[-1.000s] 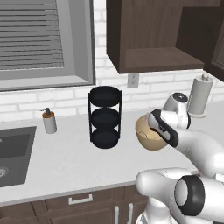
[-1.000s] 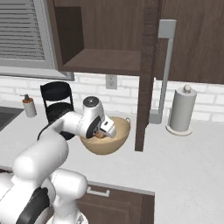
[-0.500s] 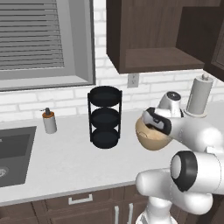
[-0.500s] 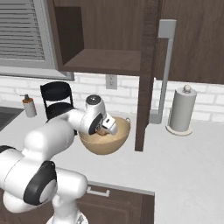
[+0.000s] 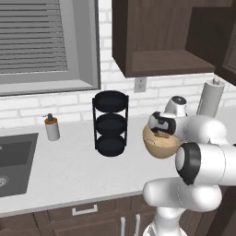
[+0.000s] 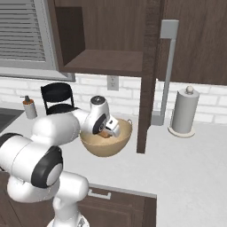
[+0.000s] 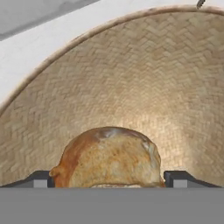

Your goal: Open the cabinet, pick up the bread from the cabinet and place it in the basket. Then move the basket to the dining counter.

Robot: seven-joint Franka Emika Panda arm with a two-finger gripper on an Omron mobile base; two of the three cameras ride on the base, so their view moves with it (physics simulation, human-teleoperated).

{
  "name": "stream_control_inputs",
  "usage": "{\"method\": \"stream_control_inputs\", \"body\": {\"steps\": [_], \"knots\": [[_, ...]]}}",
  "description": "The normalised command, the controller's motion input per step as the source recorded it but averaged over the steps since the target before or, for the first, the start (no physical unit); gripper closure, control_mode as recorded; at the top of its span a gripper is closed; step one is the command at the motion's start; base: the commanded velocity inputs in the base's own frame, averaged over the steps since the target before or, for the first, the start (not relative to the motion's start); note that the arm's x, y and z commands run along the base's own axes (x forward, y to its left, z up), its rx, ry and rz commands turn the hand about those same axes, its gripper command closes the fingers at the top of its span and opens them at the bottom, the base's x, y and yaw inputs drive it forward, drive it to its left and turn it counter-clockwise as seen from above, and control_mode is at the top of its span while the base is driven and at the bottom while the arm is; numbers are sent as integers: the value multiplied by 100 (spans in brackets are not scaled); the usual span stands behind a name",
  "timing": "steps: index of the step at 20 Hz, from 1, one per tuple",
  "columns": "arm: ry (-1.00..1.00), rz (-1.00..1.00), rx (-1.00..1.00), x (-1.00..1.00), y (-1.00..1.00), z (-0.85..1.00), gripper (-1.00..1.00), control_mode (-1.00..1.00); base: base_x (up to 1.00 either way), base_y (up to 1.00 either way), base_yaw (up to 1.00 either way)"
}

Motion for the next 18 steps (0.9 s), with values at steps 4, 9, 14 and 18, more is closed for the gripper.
{"method": "stream_control_inputs", "body": {"steps": [4,9,14,18], "knots": [[0,0,0,14,0,-34,100,-100,0,0,0],[2,0,0,20,0,-19,100,-100,0,0,0],[3,0,0,30,0,-19,100,-100,0,0,0],[0,0,0,27,0,-6,100,-100,0,0,0]]}}
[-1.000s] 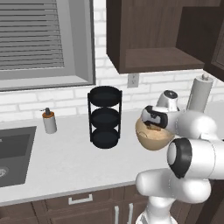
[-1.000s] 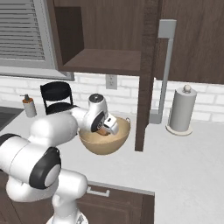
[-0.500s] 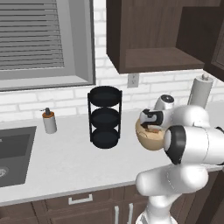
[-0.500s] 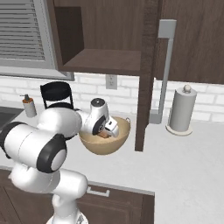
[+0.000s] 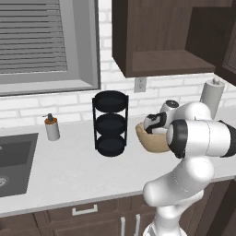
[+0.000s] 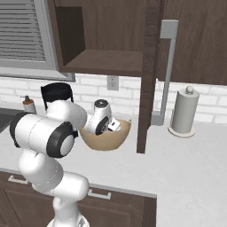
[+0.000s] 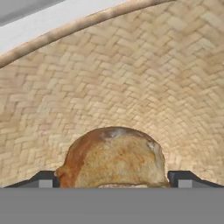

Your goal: Open the cabinet, pick up the bread from the cabinet and place it in the basket. Then move the basket to the dining counter.

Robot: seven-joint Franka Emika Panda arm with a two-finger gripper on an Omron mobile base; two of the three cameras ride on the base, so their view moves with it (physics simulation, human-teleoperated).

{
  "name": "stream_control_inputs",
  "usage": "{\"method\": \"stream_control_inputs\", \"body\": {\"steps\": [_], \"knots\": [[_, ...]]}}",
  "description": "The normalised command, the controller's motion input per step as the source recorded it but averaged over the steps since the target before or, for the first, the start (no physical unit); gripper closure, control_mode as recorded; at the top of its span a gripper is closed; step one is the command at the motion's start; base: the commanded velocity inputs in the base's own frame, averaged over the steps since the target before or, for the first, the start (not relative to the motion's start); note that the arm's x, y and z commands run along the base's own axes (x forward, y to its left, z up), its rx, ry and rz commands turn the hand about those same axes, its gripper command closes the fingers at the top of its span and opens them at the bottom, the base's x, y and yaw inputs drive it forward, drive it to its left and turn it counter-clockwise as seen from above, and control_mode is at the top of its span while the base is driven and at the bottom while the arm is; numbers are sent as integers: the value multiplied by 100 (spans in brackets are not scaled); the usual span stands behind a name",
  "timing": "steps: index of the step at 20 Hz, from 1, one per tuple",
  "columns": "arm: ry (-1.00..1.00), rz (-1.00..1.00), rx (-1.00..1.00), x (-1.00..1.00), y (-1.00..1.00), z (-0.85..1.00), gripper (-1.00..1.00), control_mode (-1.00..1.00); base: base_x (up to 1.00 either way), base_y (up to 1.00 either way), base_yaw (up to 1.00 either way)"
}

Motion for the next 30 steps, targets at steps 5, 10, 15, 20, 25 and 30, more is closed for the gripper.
{"method": "stream_control_inputs", "body": {"steps": [5,10,15,20,25,30], "knots": [[0,0,0,12,0,0,-100,-100,0,0,0],[0,1,-1,-24,0,0,-100,-100,0,0,0],[-1,1,-1,-19,0,0,-100,-100,0,0,0],[-2,1,-1,-11,0,2,-100,-100,0,0,0],[-2,2,0,-1,1,29,-100,-100,0,0,0],[-1,6,0,-38,0,74,-100,-100,0,0,0]]}}
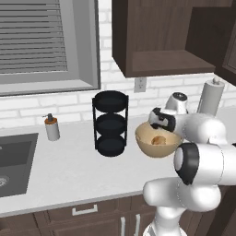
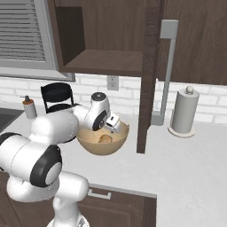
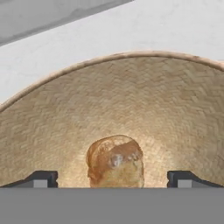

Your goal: Open the cabinet, pick up the bread from the cabinet and place it in the basket. Then move the basket to the dining counter.

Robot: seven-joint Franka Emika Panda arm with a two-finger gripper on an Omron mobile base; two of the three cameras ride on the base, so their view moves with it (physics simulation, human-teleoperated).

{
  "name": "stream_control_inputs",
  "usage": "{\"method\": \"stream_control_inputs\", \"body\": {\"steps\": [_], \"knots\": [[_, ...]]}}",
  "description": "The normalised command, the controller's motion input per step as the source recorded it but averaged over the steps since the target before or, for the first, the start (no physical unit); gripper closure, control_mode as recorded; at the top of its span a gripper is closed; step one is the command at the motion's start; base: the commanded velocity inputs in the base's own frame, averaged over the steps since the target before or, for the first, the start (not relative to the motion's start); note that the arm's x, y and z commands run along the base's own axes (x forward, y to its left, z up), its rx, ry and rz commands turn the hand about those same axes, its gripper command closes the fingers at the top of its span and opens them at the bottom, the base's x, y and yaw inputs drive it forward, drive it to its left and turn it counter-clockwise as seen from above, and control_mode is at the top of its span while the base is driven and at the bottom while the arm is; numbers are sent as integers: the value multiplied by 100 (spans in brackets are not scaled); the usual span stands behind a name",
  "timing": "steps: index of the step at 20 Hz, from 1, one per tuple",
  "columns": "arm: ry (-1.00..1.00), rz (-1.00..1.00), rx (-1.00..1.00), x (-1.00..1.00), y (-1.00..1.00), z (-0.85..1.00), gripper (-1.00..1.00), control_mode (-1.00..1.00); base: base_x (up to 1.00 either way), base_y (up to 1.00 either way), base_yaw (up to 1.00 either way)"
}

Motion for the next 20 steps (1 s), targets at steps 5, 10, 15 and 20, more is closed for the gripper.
{"method": "stream_control_inputs", "body": {"steps": [5,10,15,20], "knots": [[0,8,-1,-100,4,52,-100,-100,0,0,0],[1,-7,-2,-84,0,35,-100,-100,0,0,0],[0,-19,0,-29,9,0,-100,-100,0,0,0],[3,-17,2,0,1,0,-100,-100,0,0,0]]}}
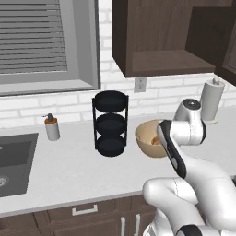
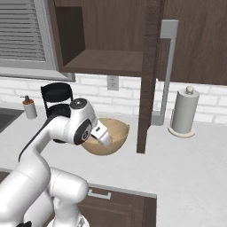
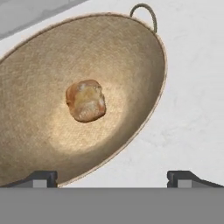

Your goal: Open the cabinet, pick up the bread from the cabinet and place it in the basket. Then move the basket to the dining counter.

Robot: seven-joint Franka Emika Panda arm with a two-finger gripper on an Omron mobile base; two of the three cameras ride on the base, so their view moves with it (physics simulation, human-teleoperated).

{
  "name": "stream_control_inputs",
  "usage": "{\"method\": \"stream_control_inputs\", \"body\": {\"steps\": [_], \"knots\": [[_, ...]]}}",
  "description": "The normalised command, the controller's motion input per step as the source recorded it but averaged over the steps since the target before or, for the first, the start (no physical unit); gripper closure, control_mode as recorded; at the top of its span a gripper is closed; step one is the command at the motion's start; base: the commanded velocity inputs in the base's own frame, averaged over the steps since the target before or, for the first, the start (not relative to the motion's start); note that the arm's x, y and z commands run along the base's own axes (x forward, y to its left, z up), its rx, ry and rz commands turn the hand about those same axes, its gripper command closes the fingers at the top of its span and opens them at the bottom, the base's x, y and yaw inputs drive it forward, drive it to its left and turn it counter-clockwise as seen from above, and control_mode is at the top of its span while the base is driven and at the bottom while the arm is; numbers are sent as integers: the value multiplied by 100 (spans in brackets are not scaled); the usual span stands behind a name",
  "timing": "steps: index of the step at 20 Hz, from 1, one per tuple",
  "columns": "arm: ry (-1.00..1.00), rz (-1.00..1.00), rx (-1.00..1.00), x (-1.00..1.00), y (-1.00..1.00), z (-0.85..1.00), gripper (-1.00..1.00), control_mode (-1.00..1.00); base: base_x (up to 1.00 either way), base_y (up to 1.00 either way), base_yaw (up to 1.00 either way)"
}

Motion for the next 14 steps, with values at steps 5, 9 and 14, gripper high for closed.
{"method": "stream_control_inputs", "body": {"steps": [5,9,14], "knots": [[9,-16,2,-2,7,-6,-100,-100,0,0,0],[1,-9,2,13,16,0,-100,-100,0,0,0],[1,-4,3,14,12,-14,-100,-100,0,0,0]]}}
